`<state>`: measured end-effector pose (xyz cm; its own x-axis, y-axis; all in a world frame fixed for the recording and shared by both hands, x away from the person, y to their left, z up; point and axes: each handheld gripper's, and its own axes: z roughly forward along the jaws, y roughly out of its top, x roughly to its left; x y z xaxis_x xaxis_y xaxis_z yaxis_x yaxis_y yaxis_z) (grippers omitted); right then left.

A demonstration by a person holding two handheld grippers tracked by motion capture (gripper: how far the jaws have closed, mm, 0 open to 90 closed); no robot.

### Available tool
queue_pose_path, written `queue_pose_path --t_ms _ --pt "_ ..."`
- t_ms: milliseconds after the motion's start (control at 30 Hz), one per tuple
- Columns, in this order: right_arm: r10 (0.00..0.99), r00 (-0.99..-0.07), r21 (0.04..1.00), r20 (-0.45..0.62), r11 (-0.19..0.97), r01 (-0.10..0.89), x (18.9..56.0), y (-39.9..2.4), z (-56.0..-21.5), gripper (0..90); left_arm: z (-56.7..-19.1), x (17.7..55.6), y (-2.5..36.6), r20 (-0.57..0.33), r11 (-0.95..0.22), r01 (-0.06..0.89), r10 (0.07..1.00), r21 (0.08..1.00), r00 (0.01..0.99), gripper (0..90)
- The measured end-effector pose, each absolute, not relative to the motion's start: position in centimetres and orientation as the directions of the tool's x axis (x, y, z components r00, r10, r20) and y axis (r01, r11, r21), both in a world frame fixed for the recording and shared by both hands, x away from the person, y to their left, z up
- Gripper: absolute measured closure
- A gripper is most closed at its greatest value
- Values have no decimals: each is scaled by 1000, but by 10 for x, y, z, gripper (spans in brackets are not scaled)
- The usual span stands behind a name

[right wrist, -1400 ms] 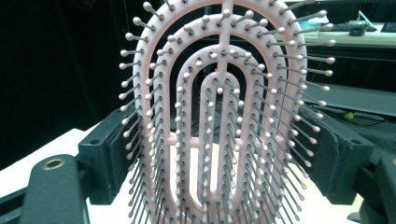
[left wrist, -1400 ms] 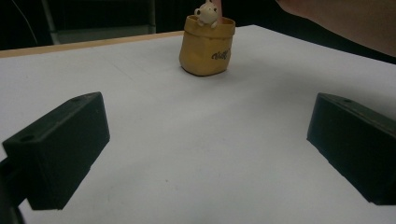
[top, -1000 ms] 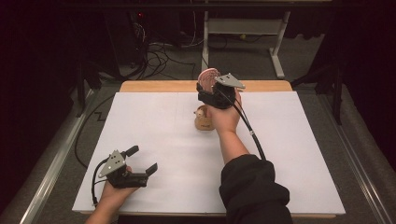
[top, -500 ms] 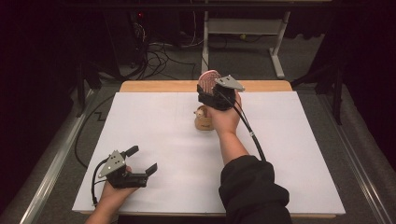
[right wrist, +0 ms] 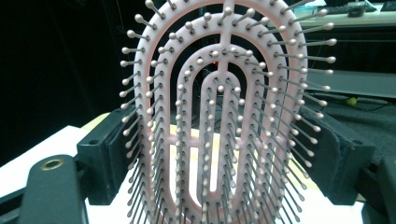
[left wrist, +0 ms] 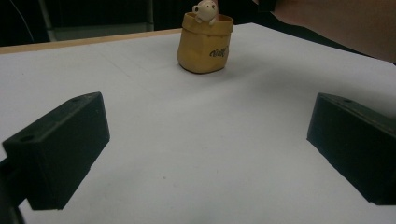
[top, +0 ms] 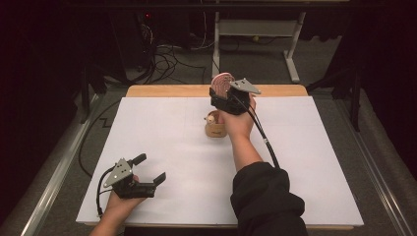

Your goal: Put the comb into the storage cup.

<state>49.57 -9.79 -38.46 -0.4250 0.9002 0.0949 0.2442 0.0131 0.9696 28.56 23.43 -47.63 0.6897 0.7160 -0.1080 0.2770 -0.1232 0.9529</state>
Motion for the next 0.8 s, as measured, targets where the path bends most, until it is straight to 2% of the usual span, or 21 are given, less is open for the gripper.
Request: queue_pose_path --t_ms 800 --pt "900 -416 960 131 -11 278 510 -101 -387 191 -477 284 236 -114 -126 287 715 950 690 0"
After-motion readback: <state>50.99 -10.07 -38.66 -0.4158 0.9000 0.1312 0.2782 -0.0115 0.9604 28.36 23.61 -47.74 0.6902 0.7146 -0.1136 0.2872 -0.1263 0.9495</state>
